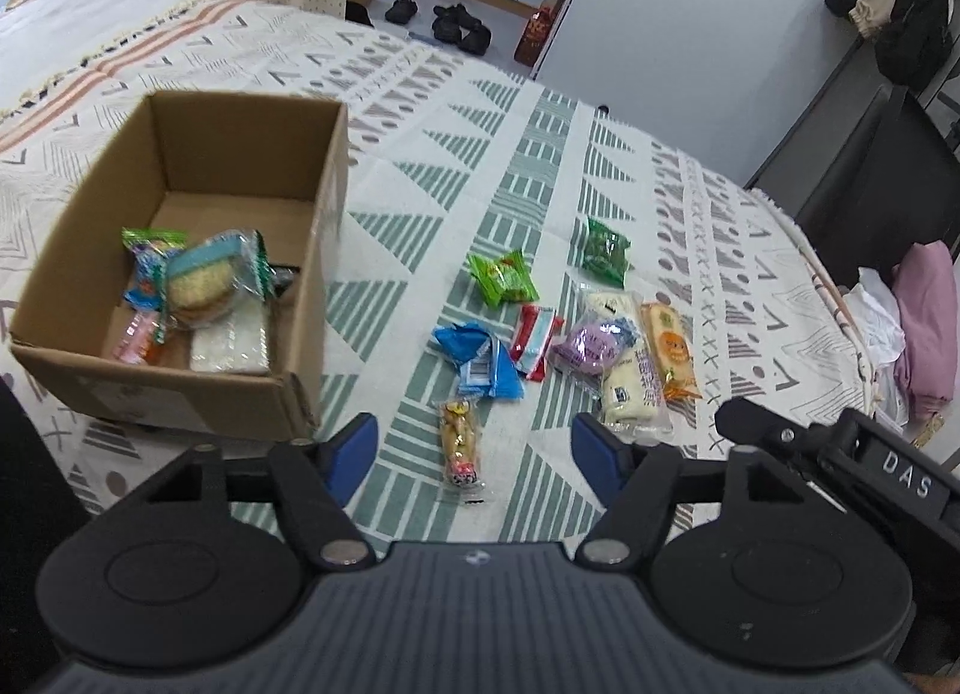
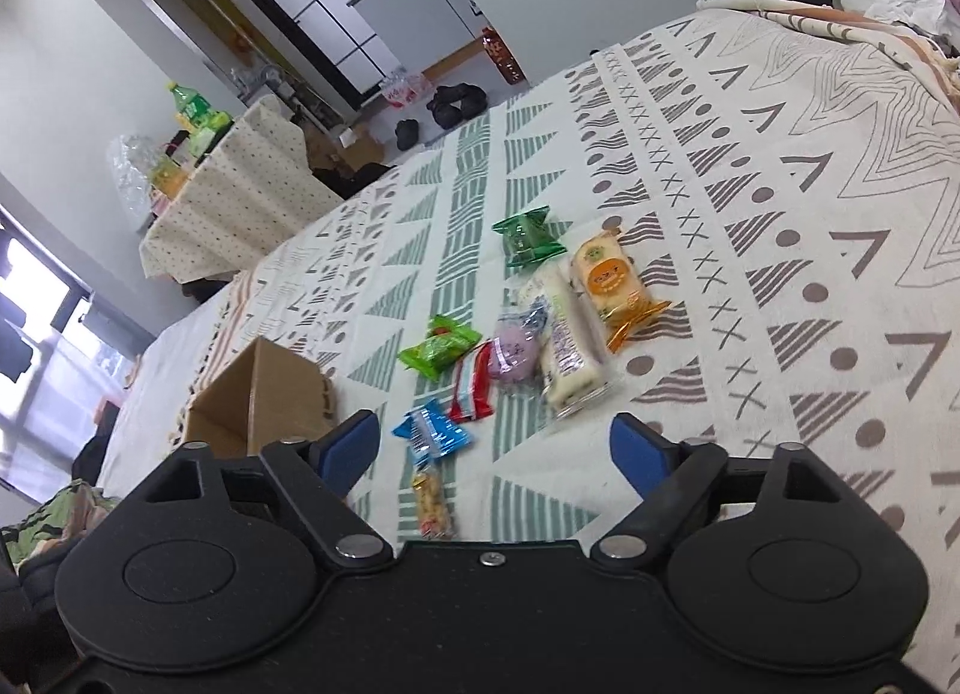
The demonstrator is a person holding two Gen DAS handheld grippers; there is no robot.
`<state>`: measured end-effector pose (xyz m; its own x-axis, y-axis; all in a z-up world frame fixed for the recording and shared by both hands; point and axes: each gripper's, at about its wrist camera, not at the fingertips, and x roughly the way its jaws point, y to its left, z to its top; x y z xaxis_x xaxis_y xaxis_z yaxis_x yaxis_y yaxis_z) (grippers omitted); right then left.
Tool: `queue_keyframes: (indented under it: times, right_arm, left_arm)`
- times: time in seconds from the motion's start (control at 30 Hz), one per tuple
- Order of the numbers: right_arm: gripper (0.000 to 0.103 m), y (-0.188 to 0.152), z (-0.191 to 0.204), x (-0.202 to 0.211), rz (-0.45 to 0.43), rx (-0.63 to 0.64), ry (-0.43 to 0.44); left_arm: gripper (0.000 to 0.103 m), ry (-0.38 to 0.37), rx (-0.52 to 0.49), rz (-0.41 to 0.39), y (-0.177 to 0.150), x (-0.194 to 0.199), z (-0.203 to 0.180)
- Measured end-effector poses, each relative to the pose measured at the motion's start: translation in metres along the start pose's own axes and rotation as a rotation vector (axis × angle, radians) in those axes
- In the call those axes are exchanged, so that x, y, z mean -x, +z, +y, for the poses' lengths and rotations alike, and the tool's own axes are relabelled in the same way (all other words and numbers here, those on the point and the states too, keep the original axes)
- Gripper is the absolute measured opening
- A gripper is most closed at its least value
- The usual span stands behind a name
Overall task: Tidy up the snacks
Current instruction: 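Grasp small cookie bar with left gripper while right gripper grasps white cake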
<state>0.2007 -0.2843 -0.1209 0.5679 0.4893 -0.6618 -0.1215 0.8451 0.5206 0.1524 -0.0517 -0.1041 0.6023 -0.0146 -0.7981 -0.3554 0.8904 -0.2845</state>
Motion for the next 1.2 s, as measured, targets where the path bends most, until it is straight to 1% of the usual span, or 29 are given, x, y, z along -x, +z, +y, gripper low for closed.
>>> queue_keyframes:
  times: [0.07, 0.23, 0.27, 0.33, 0.37, 0.5, 0.6, 0.63, 0.77, 0.83, 0.9, 0.97, 1.07, 1.2]
  right_arm:
    - [0.079, 0.003, -0.003, -0.005, 0.010, -0.001, -0.004]
    - [0.068, 0.009, -0.008, -0.019, 0.032, 0.004, -0.021]
    - [0.067, 0.010, -0.008, -0.022, 0.035, 0.012, -0.025]
    - [0.064, 0.013, -0.010, -0.027, 0.041, 0.027, -0.030]
    - [0.063, 0.014, -0.011, -0.029, 0.046, 0.030, -0.031]
    - [0.059, 0.019, -0.017, -0.042, 0.062, 0.031, -0.040]
    - [0.052, 0.021, -0.019, -0.051, 0.077, 0.045, -0.041]
    - [0.050, 0.022, -0.019, -0.054, 0.081, 0.044, -0.040]
    - [0.047, 0.026, -0.023, -0.065, 0.085, 0.050, -0.051]
    - [0.047, 0.029, -0.024, -0.071, 0.088, 0.056, -0.058]
    - [0.047, 0.030, -0.024, -0.076, 0.094, 0.061, -0.055]
    - [0.047, 0.030, -0.023, -0.082, 0.105, 0.072, -0.056]
    - [0.047, 0.030, -0.021, -0.090, 0.116, 0.102, -0.070]
    - [0.047, 0.030, -0.022, -0.100, 0.139, 0.111, -0.083]
  left_arm:
    - [0.064, 0.005, 0.001, 0.014, -0.001, -0.010, -0.003]
    - [0.054, 0.031, 0.027, 0.052, -0.005, -0.036, -0.005]
    - [0.052, 0.037, 0.030, 0.058, -0.005, -0.040, -0.005]
    - [0.051, 0.047, 0.041, 0.067, -0.006, -0.049, -0.005]
    - [0.050, 0.050, 0.046, 0.073, -0.006, -0.054, -0.005]
    - [0.041, 0.068, 0.060, 0.099, -0.007, -0.073, -0.005]
    - [0.034, 0.084, 0.072, 0.122, -0.008, -0.085, -0.004]
    - [0.034, 0.088, 0.074, 0.128, -0.008, -0.088, -0.003]
    - [0.030, 0.093, 0.077, 0.151, -0.011, -0.100, -0.004]
    - [0.026, 0.104, 0.075, 0.139, -0.012, -0.101, -0.004]
    - [0.020, 0.116, 0.081, 0.130, -0.013, -0.102, -0.005]
    - [0.018, 0.119, 0.090, 0.123, -0.013, -0.103, -0.004]
    - [0.017, 0.115, 0.087, 0.116, -0.011, -0.103, -0.004]
    - [0.017, 0.111, 0.087, 0.109, -0.007, -0.102, -0.004]
